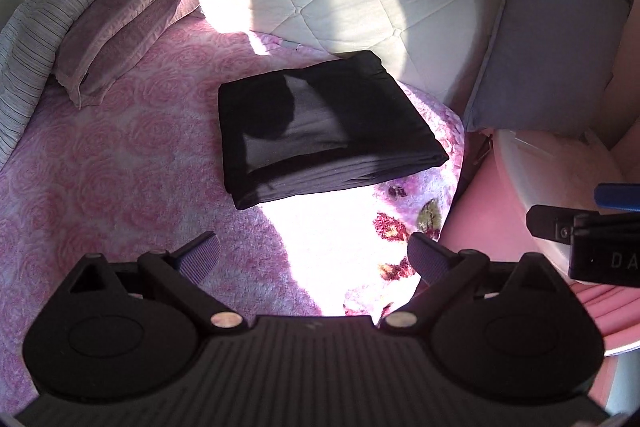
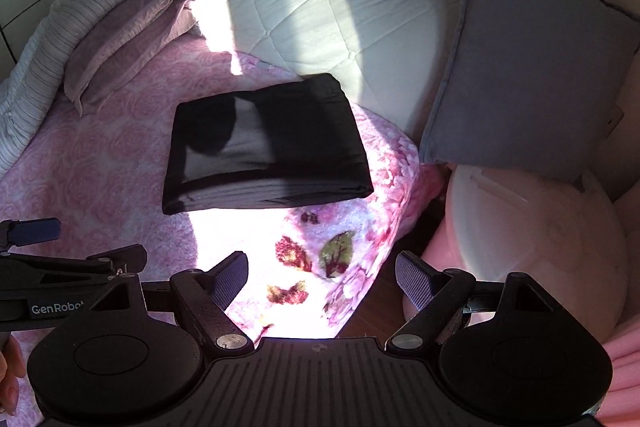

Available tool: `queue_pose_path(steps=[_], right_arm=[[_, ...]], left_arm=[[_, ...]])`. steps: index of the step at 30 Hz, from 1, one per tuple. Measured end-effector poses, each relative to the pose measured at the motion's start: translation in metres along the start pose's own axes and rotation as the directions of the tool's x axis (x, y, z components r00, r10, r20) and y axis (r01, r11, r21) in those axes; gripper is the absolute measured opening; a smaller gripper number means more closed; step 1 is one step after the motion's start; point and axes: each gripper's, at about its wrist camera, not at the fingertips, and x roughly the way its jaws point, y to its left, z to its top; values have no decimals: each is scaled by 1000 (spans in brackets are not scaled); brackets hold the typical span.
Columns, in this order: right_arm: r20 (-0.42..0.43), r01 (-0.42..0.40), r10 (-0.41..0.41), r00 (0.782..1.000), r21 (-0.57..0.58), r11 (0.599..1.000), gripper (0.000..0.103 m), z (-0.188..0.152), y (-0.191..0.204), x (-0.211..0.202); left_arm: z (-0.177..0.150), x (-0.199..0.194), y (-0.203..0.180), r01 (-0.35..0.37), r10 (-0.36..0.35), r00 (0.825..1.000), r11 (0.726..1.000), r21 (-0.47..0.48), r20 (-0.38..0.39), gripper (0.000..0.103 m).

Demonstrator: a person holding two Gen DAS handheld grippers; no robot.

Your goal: Fold clothes

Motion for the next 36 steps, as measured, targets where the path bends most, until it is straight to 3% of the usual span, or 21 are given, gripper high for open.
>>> queue_pose_path(steps=[6, 12, 21, 26, 36], right_arm=[[29, 34, -35, 999, 18, 999, 84, -10, 6, -25], [51, 49, -51, 997, 29, 998, 84, -19, 14, -39], [47, 6, -3, 999, -51, 999, 84, 1, 1, -3], [12, -31, 32, 999, -107, 994, 84, 9, -12, 21], [-9, -55, 54, 998, -95, 994, 84, 15, -32, 32]], left_arm=[[-4, -19, 5, 32, -32, 999, 999, 5, 33, 99], [-14, -30, 13, 6, -6, 999, 1000, -3, 46, 99], [-8, -6, 10, -98, 99, 995, 990, -102, 4, 99], [-1, 9, -6, -120, 118, 993, 983, -136, -25, 99], [3, 16, -20, -138, 133, 990, 981, -134, -43, 99]])
